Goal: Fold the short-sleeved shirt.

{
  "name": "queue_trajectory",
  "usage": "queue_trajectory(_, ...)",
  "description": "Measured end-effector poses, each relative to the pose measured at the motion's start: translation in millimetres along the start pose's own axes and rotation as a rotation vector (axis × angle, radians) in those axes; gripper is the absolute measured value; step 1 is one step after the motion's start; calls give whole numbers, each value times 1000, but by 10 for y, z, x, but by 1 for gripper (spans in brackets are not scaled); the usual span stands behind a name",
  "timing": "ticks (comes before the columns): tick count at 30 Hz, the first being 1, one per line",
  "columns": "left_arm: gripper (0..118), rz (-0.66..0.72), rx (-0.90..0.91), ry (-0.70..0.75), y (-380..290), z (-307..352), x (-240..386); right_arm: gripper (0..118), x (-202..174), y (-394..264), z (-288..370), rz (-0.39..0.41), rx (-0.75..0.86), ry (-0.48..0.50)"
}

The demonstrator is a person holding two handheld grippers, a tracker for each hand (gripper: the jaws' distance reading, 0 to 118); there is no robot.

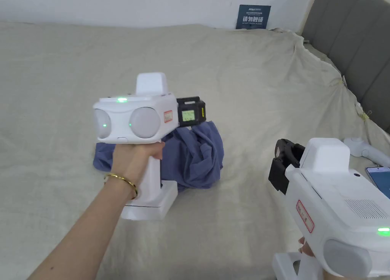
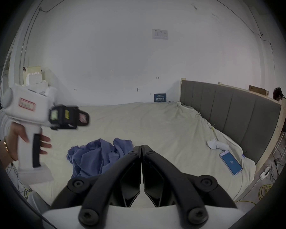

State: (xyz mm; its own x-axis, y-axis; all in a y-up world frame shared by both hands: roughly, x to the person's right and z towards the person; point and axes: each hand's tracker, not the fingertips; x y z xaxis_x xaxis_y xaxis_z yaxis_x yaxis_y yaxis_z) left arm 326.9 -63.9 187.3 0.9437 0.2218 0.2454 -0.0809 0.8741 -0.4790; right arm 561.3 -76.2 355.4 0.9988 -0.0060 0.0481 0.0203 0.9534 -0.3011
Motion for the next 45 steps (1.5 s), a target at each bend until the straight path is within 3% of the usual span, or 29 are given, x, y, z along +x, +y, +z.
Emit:
queue_trajectory(4, 116, -44, 220, 117, 107, 481, -159, 0, -45, 126, -4, 17, 44, 9)
queue_trajectory(8, 115, -154, 335, 277, -39, 860, -264, 0, -101, 219, 12, 37, 93, 14)
queue_trajectory(11, 109, -186, 357, 311, -234, 1073, -304, 0, -144, 250, 35, 36, 115, 24)
queue_trajectory(12, 100, -188, 361, 310, -306, 1106, -360, 0, -159, 252, 44, 34, 120, 27)
queue_trajectory(14, 71, -209, 364, 316, -430, 1175, -387, 0, -183, 243, 63, 31, 124, 31)
queue_trajectory(15, 44, -215, 363, 316, -491, 1202, -392, 0, -196, 230, 74, 29, 124, 35)
queue_trajectory(16, 25, -218, 358, 319, -543, 1230, -394, 0, -209, 214, 86, 28, 124, 38)
queue_trajectory(18, 4, -201, 354, 313, -628, 1256, -406, 0, -229, 176, 112, 28, 122, 45)
queue_trajectory(19, 0, -189, 352, 307, -666, 1266, -414, 0, -241, 154, 124, 30, 118, 47)
queue_trajectory(44, 0, -98, 239, 287, -892, 1341, -531, 0, -324, -67, 162, 16, 48, 67)
queue_trajectory(45, 5, -77, 235, 290, -860, 1313, -556, 0, -326, -63, 159, 17, 48, 68)
